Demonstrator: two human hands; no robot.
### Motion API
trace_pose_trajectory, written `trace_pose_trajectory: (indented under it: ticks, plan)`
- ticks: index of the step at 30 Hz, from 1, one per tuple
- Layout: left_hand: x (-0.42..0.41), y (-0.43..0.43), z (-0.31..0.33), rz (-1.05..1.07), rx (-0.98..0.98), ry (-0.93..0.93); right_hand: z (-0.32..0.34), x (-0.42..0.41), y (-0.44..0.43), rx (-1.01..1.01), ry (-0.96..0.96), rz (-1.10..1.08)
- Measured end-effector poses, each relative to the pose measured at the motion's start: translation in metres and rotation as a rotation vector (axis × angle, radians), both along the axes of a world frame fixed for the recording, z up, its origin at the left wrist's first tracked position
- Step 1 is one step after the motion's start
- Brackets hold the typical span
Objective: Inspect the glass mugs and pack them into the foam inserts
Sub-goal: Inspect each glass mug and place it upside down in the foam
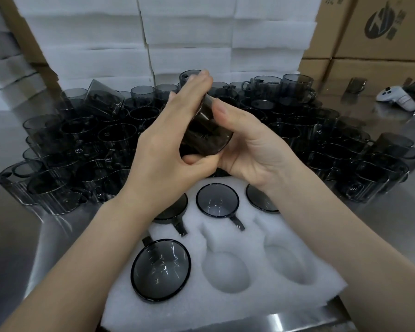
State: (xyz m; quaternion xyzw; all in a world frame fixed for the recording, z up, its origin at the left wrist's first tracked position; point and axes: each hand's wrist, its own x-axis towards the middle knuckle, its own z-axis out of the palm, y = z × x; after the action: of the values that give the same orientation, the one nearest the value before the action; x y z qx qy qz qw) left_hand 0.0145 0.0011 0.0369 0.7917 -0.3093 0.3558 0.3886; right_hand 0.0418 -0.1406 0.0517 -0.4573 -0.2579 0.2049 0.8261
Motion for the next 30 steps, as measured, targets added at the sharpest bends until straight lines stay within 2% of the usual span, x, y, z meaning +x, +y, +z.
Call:
trace_pose_trajectory:
  ticks: [8,12,16,20,23,25,27,30]
  plan:
    - [0.004,0.006,-0.002,-0.106,0.07,-0.025,-0.002,0.005,-0.005,0.071,0.041,0.101]
    - [0.007,0.007,-0.005,-0.135,0.142,-0.037,-0.002,0.006,-0.007,0.072,0.129,0.03]
    - [0.008,0.008,-0.006,-0.116,0.112,-0.019,0.0,0.006,-0.005,0.031,0.085,-0.098]
    - [0.009,0.011,-0.003,0.015,0.08,-0.051,0.002,0.004,-0.004,-0.268,-0.125,-0.341]
    - [0.01,0.013,-0.002,0.099,0.029,0.039,0.007,-0.004,-0.004,-0.59,-0.46,-0.533]
    - [0.009,0.014,-0.002,0.083,0.037,0.083,0.011,-0.007,-0.001,-0.755,-0.668,-0.541]
    - [0.011,0.015,-0.004,0.023,0.097,0.027,0.015,-0.006,0.001,-0.856,-0.737,-0.544]
    - [0.015,0.022,-0.006,-0.095,0.137,0.053,0.021,-0.005,-0.005,-0.968,-0.685,-0.527]
